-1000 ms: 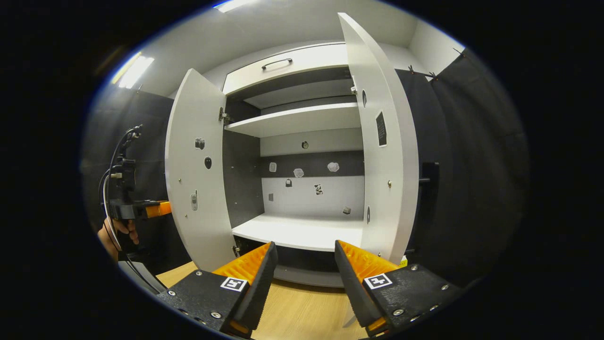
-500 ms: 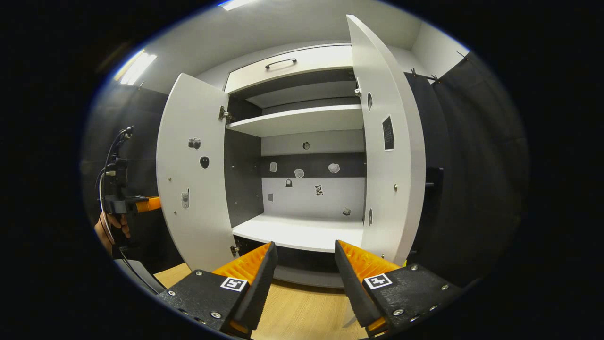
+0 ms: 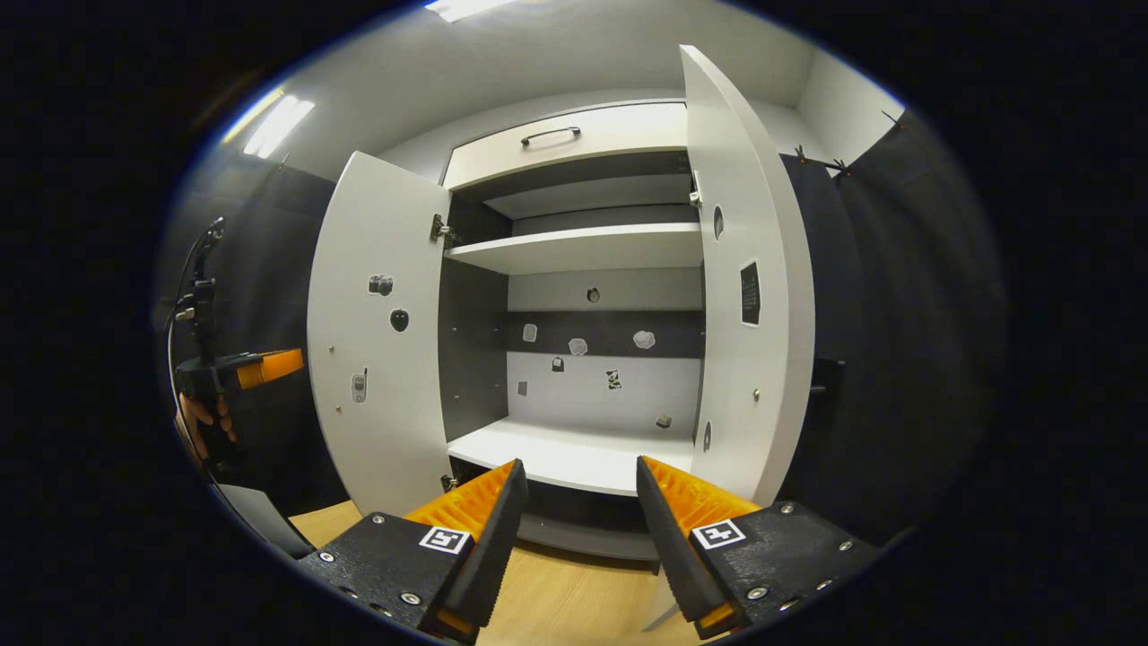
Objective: Open the right door of the double-door shoe cabinet with the right hand, and open the left door with the left hand.
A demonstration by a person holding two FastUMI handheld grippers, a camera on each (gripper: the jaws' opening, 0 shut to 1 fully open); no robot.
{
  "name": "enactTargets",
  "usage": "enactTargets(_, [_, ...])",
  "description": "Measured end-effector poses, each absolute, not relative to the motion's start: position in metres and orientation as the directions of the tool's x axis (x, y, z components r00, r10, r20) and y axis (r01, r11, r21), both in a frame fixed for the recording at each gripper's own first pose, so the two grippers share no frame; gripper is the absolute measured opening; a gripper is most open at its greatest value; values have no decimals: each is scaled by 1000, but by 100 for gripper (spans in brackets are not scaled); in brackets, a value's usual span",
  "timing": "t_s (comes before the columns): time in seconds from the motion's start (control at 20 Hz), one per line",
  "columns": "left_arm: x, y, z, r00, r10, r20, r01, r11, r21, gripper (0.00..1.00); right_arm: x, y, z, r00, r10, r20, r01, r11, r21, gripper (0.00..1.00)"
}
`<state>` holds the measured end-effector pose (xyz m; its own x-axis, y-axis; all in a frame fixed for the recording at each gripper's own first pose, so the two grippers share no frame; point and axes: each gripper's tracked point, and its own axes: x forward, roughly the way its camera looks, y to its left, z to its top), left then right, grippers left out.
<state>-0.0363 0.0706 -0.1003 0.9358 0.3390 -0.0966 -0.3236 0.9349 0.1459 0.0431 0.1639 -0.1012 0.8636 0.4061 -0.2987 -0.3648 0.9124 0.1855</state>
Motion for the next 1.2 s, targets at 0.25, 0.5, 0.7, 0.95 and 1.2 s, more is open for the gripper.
enactTargets(0.25, [-34,39,-99,955,280,-98,-272,958,89,28,38,151,-77,874,417,-251,-379,906,186,75])
enactTargets(0.5, [-26,21,-92,966,247,-72,-240,966,94,67,29,134,-75,875,426,-230,-396,903,166,75])
enactTargets(0.7, [-20,17,-89,973,219,-72,-209,970,125,87,23,118,-70,898,378,-226,-343,922,178,76])
enactTargets(0.95, [-12,8,-91,984,153,-87,-146,986,78,96,18,120,-56,931,289,-224,-264,955,134,77])
enactTargets(1.2, [-10,1,-94,989,95,-110,-92,995,29,96,18,147,-41,945,247,-217,-232,968,94,80])
